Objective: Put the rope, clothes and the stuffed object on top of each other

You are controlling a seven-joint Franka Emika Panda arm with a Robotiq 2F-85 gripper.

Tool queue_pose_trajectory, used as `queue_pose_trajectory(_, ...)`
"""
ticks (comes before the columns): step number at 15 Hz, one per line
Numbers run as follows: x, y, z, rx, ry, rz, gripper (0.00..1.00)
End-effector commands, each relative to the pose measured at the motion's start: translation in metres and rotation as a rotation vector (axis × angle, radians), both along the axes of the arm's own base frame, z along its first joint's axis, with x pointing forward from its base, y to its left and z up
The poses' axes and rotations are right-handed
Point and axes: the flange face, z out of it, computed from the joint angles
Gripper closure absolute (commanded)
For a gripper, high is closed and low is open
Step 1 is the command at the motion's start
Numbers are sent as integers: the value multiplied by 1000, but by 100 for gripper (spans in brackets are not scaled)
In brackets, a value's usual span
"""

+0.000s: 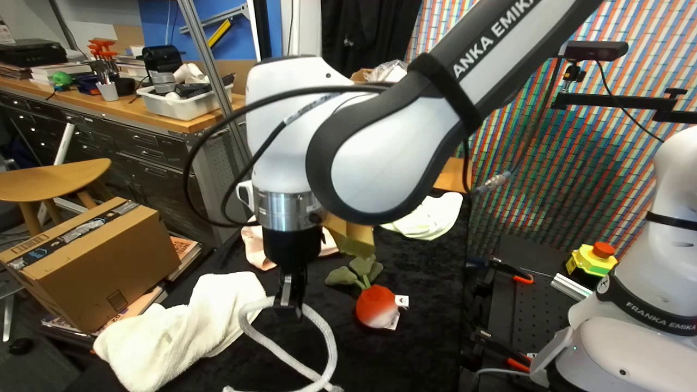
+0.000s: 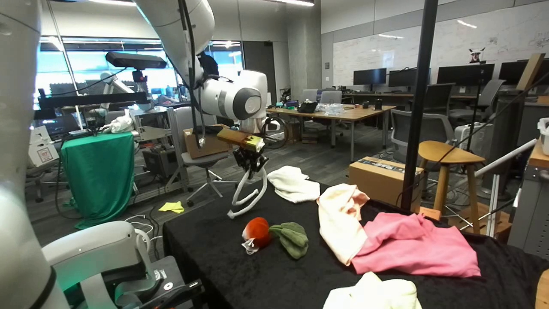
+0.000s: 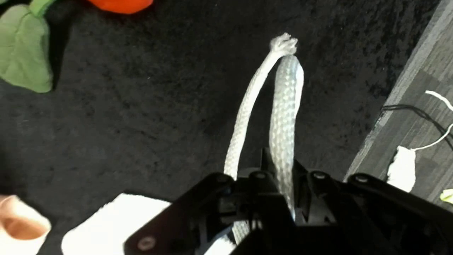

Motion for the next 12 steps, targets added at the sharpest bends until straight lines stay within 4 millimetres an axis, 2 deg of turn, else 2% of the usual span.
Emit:
queue_pose_trajectory(1,19,-36,51,21,-84,-43,93)
queue_pose_trajectory(8,71,-127,124,64,-270,-214,94)
queue_pose_trajectory(12,102,-170,148,87,-395,-324,94)
